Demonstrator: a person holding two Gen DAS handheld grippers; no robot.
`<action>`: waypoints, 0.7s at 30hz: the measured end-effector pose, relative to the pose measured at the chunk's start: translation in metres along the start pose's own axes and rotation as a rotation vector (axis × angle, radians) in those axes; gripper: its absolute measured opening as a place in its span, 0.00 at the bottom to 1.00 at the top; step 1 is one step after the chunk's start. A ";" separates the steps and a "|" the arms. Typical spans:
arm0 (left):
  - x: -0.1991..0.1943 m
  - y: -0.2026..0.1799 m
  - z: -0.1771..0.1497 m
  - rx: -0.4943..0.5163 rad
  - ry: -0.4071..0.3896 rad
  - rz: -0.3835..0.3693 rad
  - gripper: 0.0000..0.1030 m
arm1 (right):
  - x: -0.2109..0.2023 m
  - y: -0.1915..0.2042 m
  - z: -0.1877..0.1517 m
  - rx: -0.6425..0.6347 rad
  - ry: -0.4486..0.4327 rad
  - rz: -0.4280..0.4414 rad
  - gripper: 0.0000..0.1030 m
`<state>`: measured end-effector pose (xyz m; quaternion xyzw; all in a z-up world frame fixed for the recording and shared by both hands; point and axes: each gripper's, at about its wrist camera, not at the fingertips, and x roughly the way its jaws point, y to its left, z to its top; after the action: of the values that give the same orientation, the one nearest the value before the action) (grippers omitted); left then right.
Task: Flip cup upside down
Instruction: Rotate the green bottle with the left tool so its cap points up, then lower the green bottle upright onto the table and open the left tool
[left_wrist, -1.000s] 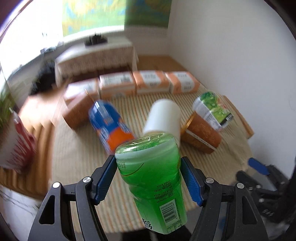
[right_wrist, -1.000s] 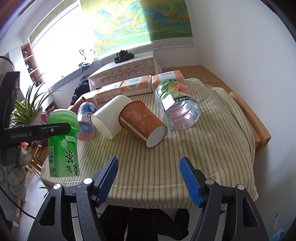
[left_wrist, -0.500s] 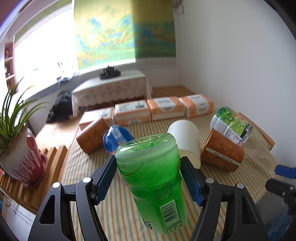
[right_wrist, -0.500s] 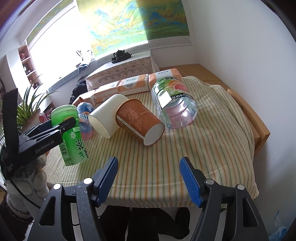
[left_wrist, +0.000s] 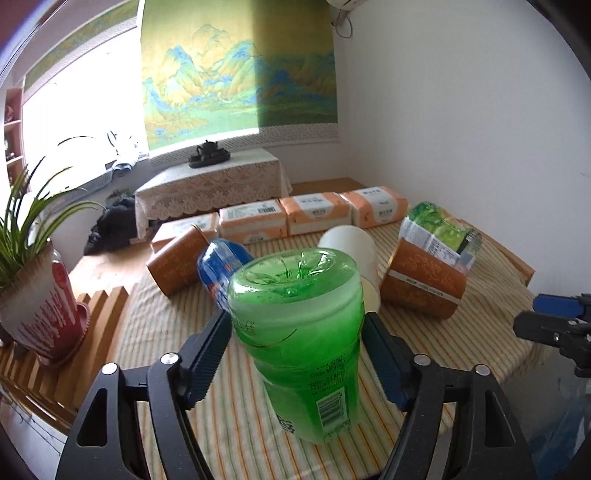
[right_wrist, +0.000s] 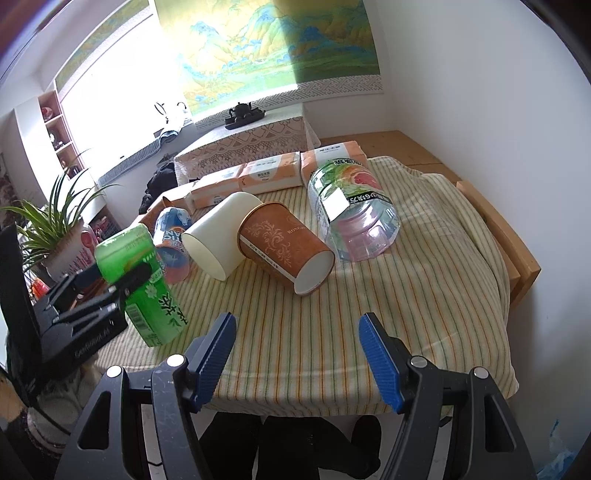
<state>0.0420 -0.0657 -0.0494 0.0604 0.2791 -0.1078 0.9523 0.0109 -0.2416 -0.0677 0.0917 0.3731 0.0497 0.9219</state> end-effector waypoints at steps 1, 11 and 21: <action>0.000 0.000 -0.002 -0.002 0.005 -0.009 0.79 | 0.000 0.001 0.000 -0.002 -0.002 -0.001 0.63; -0.007 -0.002 -0.007 -0.009 0.012 -0.042 0.91 | -0.008 0.001 -0.002 0.002 -0.021 -0.013 0.63; -0.021 0.002 -0.012 -0.025 0.021 -0.043 0.95 | -0.013 0.008 -0.003 -0.007 -0.045 -0.020 0.63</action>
<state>0.0197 -0.0577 -0.0478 0.0434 0.2919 -0.1241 0.9474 -0.0014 -0.2355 -0.0593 0.0856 0.3528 0.0396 0.9309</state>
